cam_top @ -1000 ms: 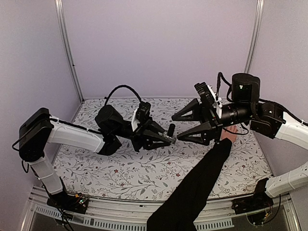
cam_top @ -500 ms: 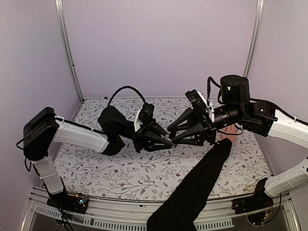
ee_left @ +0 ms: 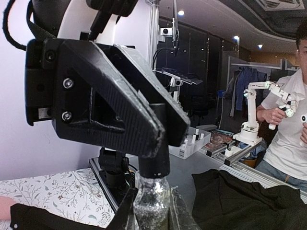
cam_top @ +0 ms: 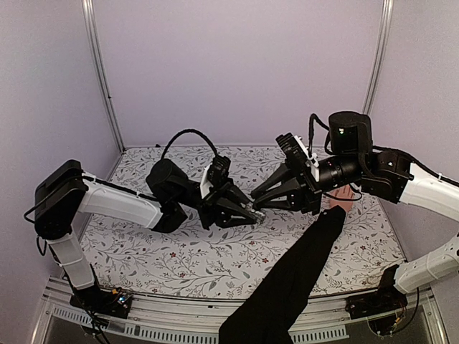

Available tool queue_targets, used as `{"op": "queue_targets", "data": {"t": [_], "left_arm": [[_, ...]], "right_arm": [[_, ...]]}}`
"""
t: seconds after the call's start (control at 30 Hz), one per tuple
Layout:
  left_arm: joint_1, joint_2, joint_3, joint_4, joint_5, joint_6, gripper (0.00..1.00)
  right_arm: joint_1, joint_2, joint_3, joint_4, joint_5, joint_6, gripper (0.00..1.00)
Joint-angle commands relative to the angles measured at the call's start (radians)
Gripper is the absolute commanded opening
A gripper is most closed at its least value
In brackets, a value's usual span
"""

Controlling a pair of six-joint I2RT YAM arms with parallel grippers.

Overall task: Paint the nails
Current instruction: Screw the nail polish bottle.

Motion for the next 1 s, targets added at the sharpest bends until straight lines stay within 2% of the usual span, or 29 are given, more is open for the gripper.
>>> {"op": "queue_targets", "data": {"t": [0.0,0.1,0.4,0.57,0.8,0.97], "left_arm": [[0.0,-0.041,0.011,-0.019,-0.084,0.047,0.0],[0.003,-0.067,0.001,-0.079,-0.132,0.102,0.0],[0.016,-0.138,-0.058,-0.121,-0.302,0.181,0.0],[0.013,-0.185,-0.083,-0.17,-0.447,0.243,0.0],[0.004,-0.236,-0.143,-0.121,-0.66,0.314,0.0],[-0.037,-0.265,-0.138,-0.198,-0.824,0.42,0.0]], "right_arm": [[0.008,0.018,0.031,-0.038,-0.007,0.001,0.13],[0.008,0.028,0.036,-0.05,0.001,0.001,0.12],[0.01,0.049,0.042,-0.061,0.087,0.013,0.11],[0.01,0.083,0.062,-0.078,0.152,0.044,0.1],[0.008,0.116,0.083,-0.074,0.245,0.081,0.07],[0.009,0.149,0.109,-0.08,0.314,0.131,0.06]]}}
